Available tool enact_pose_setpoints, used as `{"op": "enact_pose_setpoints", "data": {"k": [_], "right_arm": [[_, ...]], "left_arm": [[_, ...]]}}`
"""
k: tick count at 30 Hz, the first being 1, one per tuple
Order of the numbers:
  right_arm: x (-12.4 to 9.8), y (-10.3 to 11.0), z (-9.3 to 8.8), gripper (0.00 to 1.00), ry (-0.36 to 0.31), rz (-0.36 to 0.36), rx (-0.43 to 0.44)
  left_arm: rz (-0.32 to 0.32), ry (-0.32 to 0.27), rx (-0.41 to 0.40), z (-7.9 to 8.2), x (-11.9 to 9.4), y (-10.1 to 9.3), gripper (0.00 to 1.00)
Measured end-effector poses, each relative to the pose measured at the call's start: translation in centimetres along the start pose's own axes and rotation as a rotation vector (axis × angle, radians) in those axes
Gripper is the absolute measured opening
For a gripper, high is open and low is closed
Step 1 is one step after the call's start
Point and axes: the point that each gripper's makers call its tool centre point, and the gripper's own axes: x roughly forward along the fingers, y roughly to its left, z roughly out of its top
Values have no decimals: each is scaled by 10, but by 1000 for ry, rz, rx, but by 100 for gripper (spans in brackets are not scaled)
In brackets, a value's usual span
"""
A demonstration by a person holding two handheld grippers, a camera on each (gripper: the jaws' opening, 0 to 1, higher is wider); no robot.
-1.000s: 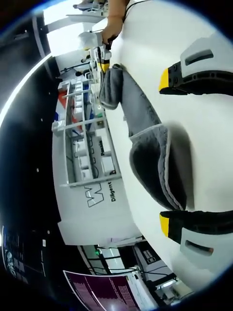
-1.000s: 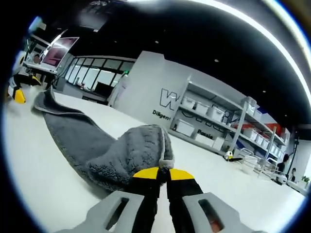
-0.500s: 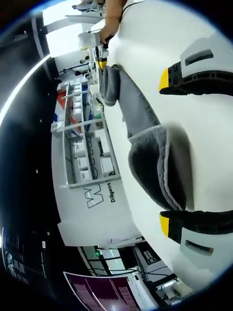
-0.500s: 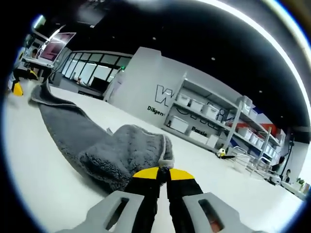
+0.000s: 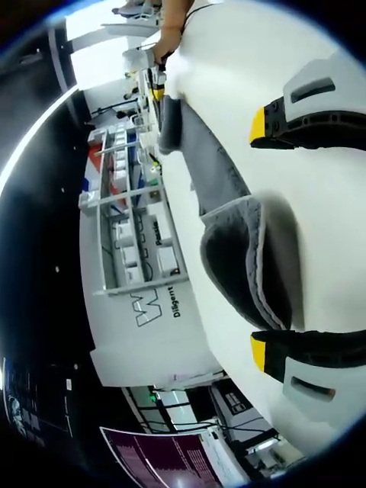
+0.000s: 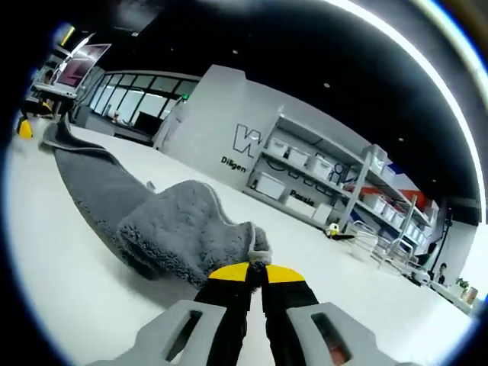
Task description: Open the folded towel by lifting each exposed corner and separating the folded layers until the towel lies flat within the target outline without major curled edges
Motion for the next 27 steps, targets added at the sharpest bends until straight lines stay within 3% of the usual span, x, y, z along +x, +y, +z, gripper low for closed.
{"op": "enact_pose_setpoints", "data": {"k": [6,8,15,27], "right_arm": [[-10,-11,-12,1,32,-25,-19],[3,-24,-16,1,43,-29,-17],[0,-41,-25,1,62,-52,-35],[-2,-68,-46,1,131,-89,-139]], "left_arm": [[3,0,1,0,0,2,97],[3,3,4,-1,0,2,97],[4,6,5,-1,1,1,97],[2,7,11,0,-3,-4,97]]}}
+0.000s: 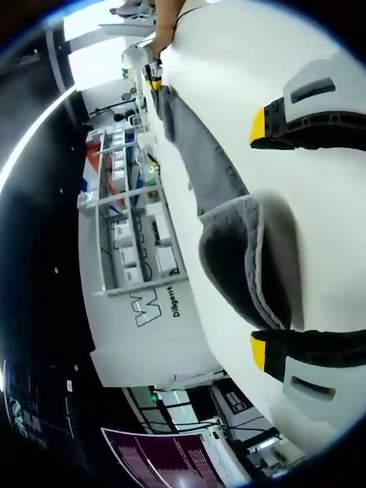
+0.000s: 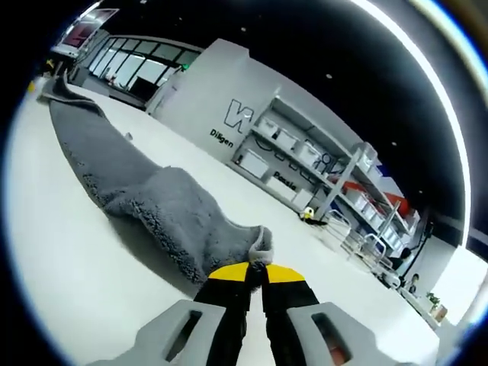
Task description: Open the folded towel by lifting each exposed corner and separating the folded layers until the towel lies flat within the target outline without major curled edges
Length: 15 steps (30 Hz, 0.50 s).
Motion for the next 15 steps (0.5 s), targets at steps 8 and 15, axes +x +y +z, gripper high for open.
{"op": "enact_pose_setpoints", "data": {"k": [8,15], "right_arm": [[6,-14,-2,2,26,-57,-123],[16,-22,-7,2,68,-85,-209]], "left_arm": [[-2,6,4,-1,-1,-2,97],[-2,8,4,-1,-3,-3,97]]}}
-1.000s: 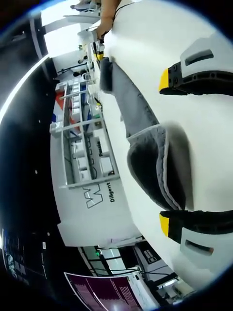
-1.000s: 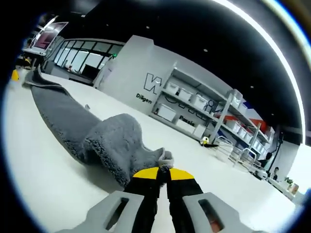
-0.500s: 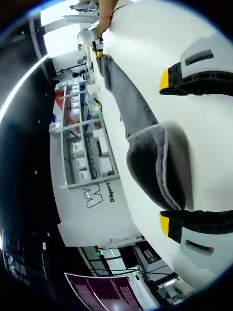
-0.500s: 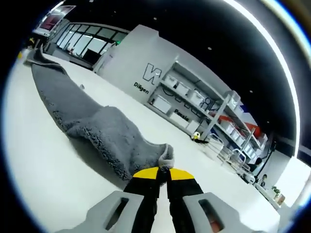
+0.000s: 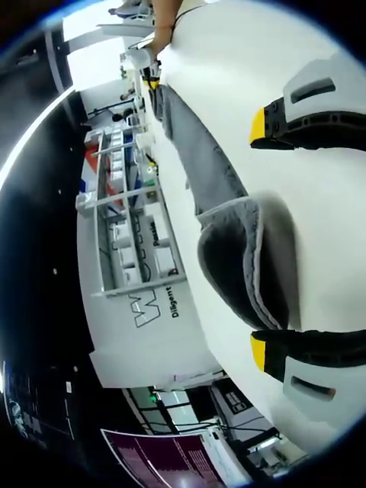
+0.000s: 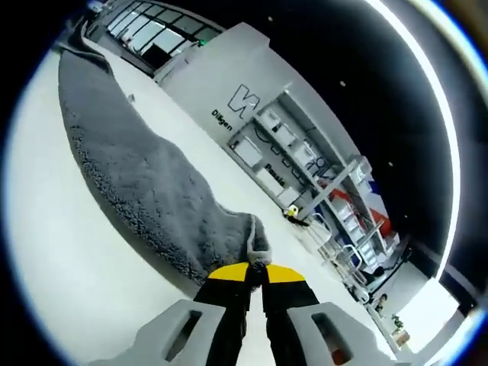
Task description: Open the folded towel by lifting each exposed corner and separating the folded layers until the towel lies flat within the target outline without major curled edges
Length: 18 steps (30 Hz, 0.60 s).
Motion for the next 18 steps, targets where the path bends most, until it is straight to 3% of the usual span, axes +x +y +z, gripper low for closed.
{"op": "enact_pose_setpoints", "data": {"k": [5,8,9,15,18], "right_arm": [[8,-3,-11,7,58,6,4],[9,-12,-13,23,64,-29,37],[10,-14,-15,29,67,-29,99],[12,-23,-14,43,73,-45,194],[14,-18,-12,55,82,-19,255]], "left_arm": [[1,5,3,-1,-1,-1,97],[2,4,2,-1,-2,-1,97],[3,4,3,-1,-2,-1,97],[6,3,4,0,-3,-2,97],[9,3,5,0,-4,-2,97]]}}
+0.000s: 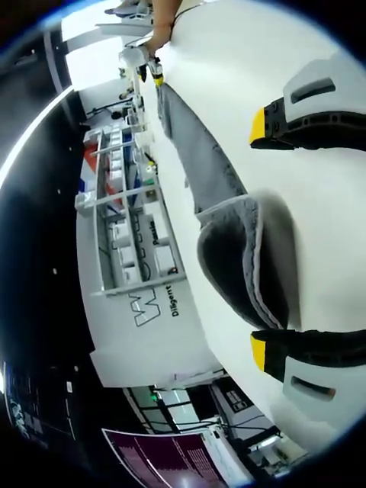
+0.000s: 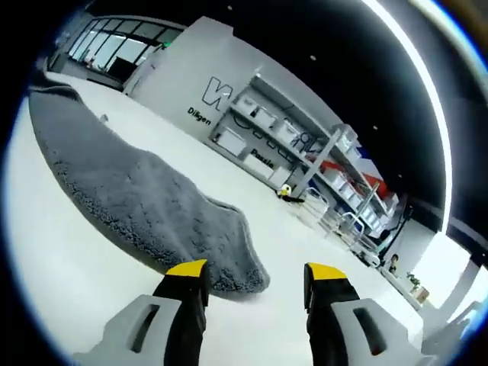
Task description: Open the folded towel by lifting each exposed corner and separating the folded layers until the towel lies flat within the target outline without major curled edges
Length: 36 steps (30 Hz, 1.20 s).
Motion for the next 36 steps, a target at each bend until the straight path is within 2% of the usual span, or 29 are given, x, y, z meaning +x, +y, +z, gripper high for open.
{"op": "enact_pose_setpoints", "data": {"k": [2,4,7,8,9,14,17,21,23,24,26,33,36], "right_arm": [[-4,5,3,59,-19,11,36],[-5,9,5,59,-20,28,73],[-12,24,8,61,-32,71,137],[-13,28,12,64,-46,81,143],[-25,37,15,67,-64,98,147],[-32,72,40,90,-128,205,157],[-37,86,52,98,-153,248,191],[-40,98,55,99,-154,276,151],[-40,100,55,99,-152,294,163],[-42,102,57,99,-156,314,206],[-44,101,58,99,-165,318,229],[-47,105,58,99,-165,334,224],[-49,111,55,99,-145,357,211]], "left_arm": [[1,0,4,0,-1,0,97],[1,-2,4,0,-1,-1,97],[2,-3,3,1,1,2,97],[2,-3,3,1,2,2,97],[3,-3,2,1,2,3,97],[5,-6,4,1,2,3,97],[5,-3,4,0,2,4,97],[7,3,23,-1,3,3,97],[9,3,25,0,3,3,97],[10,0,25,0,3,4,97],[16,1,24,0,3,5,97],[11,1,34,0,4,4,97],[9,1,37,0,4,4,97]]}}
